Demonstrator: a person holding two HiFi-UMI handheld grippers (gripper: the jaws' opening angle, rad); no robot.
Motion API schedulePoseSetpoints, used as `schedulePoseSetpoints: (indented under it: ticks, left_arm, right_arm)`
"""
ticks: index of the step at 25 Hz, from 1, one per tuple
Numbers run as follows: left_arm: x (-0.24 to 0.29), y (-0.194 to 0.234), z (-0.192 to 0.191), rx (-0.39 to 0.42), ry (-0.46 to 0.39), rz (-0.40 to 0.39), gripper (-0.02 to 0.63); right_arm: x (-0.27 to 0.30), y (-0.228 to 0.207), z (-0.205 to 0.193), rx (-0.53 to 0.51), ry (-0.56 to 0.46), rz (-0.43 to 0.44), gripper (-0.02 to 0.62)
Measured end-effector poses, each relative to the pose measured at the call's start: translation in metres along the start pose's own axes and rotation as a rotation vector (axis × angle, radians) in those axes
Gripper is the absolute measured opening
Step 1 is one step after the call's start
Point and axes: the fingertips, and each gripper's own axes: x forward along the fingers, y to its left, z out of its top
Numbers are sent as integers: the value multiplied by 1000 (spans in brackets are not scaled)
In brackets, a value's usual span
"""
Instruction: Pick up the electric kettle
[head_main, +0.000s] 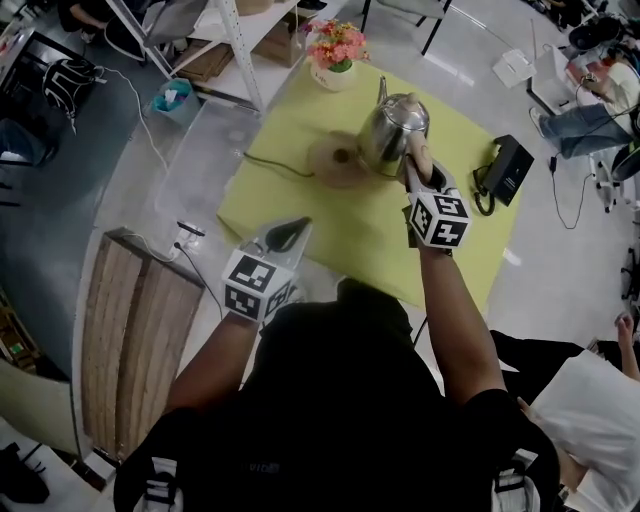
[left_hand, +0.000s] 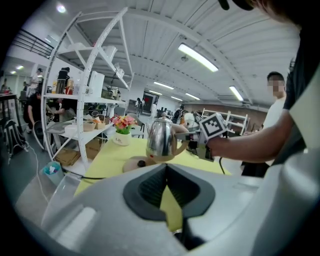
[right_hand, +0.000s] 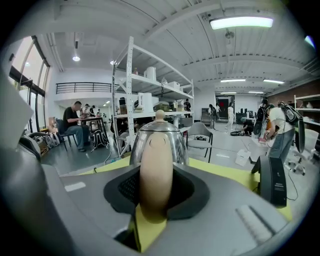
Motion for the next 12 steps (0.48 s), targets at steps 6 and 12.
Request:
schedulePoseSetpoints:
  ticks: [6, 12]
  left_arm:
    - [16, -7, 5, 9, 23, -21, 2]
    - [36, -13, 6, 14, 46, -41, 2]
  right_arm:
    - [-3, -34, 3, 11, -6, -43, 98]
    - [-5, -64, 0, 9, -4, -80, 98]
